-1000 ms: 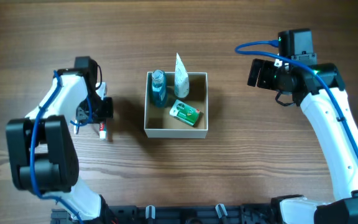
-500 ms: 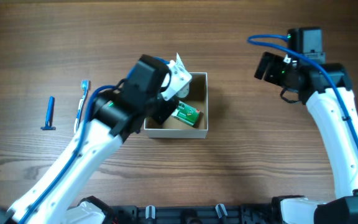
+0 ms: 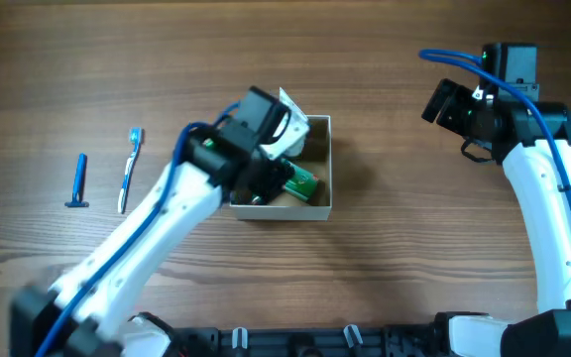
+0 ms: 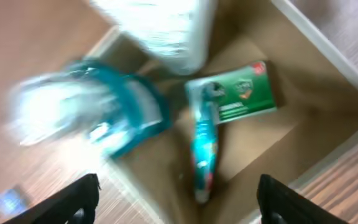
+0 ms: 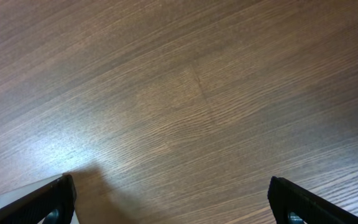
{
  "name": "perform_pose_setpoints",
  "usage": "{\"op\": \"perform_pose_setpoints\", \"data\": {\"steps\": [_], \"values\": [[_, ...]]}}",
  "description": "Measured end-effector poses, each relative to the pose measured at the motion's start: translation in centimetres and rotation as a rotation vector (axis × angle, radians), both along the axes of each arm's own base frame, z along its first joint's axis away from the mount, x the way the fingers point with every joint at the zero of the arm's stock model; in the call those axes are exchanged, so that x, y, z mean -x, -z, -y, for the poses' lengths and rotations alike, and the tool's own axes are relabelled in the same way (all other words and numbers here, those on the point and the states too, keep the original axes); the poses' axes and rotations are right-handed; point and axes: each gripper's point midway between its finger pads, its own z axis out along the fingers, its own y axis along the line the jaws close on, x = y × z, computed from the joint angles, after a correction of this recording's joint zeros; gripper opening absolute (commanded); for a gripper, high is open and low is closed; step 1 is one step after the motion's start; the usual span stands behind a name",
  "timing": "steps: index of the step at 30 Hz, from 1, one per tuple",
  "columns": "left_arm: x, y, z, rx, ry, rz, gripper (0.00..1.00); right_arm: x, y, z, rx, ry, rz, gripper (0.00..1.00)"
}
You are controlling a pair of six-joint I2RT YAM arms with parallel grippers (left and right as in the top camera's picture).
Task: Pack container
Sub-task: 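Place the toothpaste tube into the box with the left gripper, then grasp the blue toothbrush with the left gripper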
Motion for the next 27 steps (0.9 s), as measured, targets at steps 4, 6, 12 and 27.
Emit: {"op": "perform_pose_setpoints", "data": {"steps": [4,6,12,27], "values": [[0.7,-7.6,-9.7,0.045,-0.380,0.185,0.97,0.0,0.0,0.0,0.001,-0.002,0.001,1.00],[-0.2,-8.4,-15.4,0.057,-0.602,0.215,0.96,0.0,0.0,-0.1,0.003,-0.012,-0.001,1.00],[-3.1,-0.4,-25.4,0.073,-0.951,-0.027,0.92,0.0,0.0,-0.2,0.008,-0.035,-0.005,1.00],[-4.3,16.4,-25.2,0.005,-0.810,-0.454,0.22,0.8,0.5,-0.2,0.016,-0.052,-0.046,1.00]]}}
